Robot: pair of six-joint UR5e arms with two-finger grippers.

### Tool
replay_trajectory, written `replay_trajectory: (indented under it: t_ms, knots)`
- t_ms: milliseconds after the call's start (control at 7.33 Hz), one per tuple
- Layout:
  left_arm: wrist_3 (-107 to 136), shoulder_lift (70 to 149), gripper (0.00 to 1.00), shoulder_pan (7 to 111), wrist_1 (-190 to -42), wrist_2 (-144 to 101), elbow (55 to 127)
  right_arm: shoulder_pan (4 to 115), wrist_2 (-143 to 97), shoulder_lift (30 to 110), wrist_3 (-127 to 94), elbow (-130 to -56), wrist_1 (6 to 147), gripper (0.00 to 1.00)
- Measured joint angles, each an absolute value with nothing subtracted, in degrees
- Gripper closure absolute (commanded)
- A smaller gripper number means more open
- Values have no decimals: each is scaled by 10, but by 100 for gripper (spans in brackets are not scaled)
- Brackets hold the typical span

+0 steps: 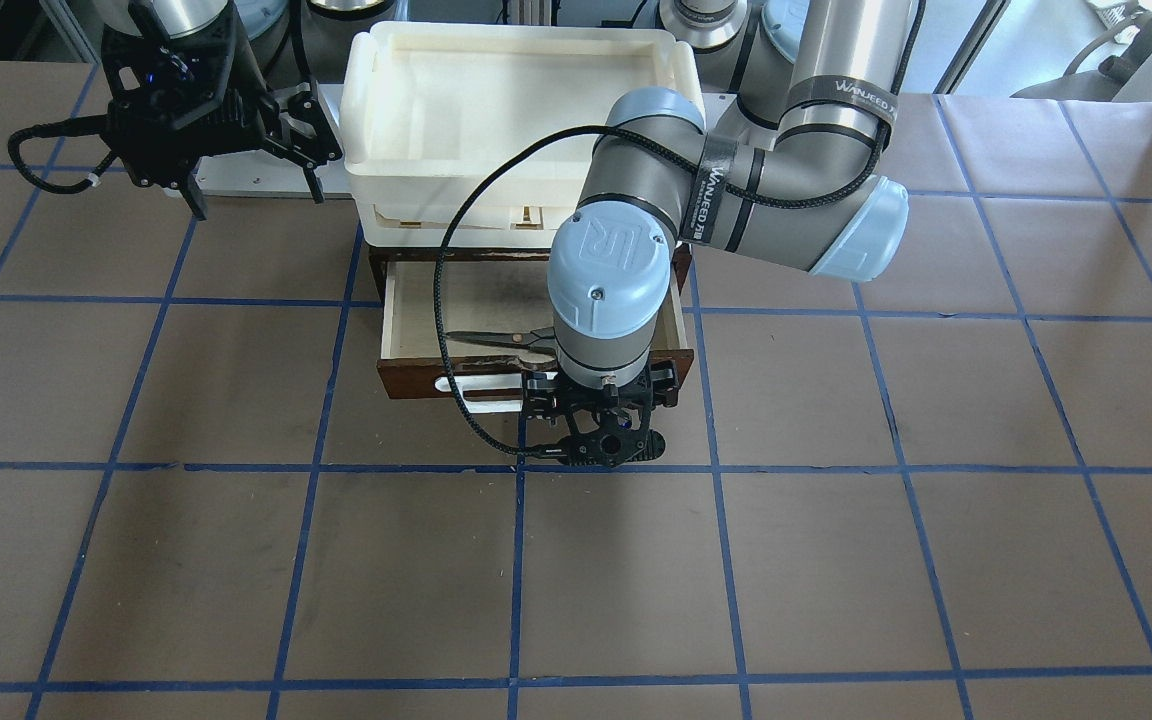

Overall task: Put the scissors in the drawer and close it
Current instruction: 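Move the left gripper over the drawer's white handle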

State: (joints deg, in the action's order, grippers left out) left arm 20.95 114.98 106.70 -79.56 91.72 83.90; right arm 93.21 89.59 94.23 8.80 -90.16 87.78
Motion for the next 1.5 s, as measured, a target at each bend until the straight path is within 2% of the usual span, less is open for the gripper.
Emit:
replay_trajectory:
  t_ms: [409,955,1500]
  knots:
    - [210,1152,0,1064,-813,914,837,932,894,942,45,-902,880,0]
    - [216,1168,0,1058,-803,893,786,932,895,940,43,-902,880,0]
    - [232,1174,0,1067,-804,885,805,932,895,940,47,-902,880,0]
